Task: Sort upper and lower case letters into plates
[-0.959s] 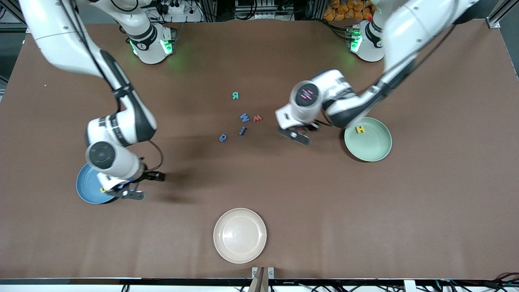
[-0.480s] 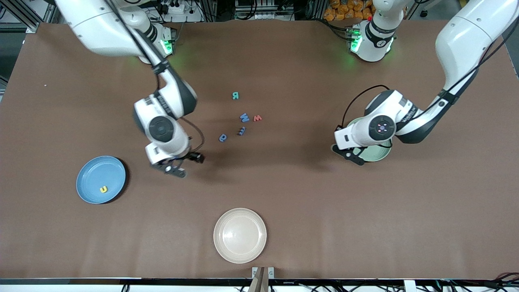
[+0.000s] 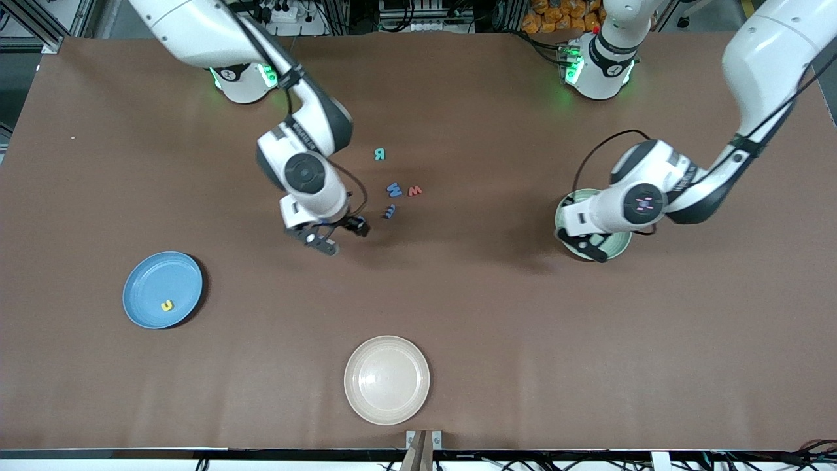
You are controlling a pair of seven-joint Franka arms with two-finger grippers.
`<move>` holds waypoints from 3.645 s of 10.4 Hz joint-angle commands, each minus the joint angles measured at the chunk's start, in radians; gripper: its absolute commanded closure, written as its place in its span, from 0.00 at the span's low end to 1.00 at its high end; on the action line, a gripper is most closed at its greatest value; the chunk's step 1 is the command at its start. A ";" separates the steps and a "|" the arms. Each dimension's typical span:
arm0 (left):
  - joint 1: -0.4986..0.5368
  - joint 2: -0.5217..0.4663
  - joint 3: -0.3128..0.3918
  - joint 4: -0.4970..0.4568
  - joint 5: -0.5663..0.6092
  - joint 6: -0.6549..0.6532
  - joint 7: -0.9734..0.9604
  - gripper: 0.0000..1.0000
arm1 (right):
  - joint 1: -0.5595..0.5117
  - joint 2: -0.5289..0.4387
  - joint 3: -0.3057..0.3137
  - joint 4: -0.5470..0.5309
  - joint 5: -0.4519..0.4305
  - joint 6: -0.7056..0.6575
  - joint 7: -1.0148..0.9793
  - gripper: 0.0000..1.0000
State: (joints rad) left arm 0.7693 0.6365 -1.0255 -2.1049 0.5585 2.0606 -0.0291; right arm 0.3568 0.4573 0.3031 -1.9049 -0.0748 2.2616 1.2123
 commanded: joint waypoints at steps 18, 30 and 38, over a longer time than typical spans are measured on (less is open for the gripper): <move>-0.373 -0.009 -0.262 0.173 -0.241 -0.103 -0.610 0.00 | 0.340 0.181 -0.078 0.032 -0.022 0.252 0.891 0.00; -0.469 -0.008 -0.163 0.270 -0.239 -0.195 -0.554 0.00 | 0.341 0.196 -0.068 0.038 -0.178 0.277 1.049 0.00; -0.473 -0.009 -0.165 0.266 -0.241 -0.195 -0.561 0.00 | 0.344 0.198 -0.065 0.029 -0.200 0.271 1.067 0.00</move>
State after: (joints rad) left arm 0.2957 0.6369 -1.1877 -1.8438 0.3423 1.8815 -0.6011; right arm 0.6957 0.6470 0.2362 -1.8785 -0.2434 2.5256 2.2301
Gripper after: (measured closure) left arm 0.000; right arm 0.000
